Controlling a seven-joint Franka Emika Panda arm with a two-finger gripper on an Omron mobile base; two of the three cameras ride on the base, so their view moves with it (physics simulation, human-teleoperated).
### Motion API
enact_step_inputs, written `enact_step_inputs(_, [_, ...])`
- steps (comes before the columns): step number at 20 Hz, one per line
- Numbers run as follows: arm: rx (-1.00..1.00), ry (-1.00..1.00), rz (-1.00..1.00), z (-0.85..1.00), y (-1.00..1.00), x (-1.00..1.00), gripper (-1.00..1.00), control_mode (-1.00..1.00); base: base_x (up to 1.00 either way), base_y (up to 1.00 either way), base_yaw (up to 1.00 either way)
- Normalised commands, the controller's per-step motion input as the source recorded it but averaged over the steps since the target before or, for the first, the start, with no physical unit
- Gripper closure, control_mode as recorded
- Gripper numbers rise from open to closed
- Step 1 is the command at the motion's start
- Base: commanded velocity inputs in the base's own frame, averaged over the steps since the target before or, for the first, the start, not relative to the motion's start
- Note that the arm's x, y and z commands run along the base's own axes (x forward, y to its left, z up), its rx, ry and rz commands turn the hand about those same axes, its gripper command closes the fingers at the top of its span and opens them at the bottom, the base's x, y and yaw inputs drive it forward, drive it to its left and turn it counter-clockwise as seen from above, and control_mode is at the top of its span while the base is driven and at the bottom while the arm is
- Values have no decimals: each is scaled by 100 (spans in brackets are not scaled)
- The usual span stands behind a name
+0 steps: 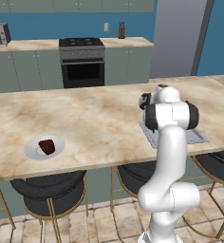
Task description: Create a steak meal by picking up the steak and asparagus from the tray and placing them on the plate. Leave the pomegranate on the tray.
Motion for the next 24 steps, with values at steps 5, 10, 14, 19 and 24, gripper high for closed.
enact_step_inputs(5, [0, -3, 0, -35, 0, 27, -100, -100, 0, 0, 0])
enact_step_inputs(10, [0, -4, 0, -40, -7, 5, -100, -100, 0, 0, 0])
enact_step_inputs(14, [0, -4, 0, -29, -32, -14, -100, -100, 0, 0, 0])
enact_step_inputs(19, [0, -5, 0, -22, -38, -28, -100, -100, 0, 0, 0])
enact_step_inputs(24, [0, -12, 0, -32, -17, -50, -100, -100, 0, 0, 0])
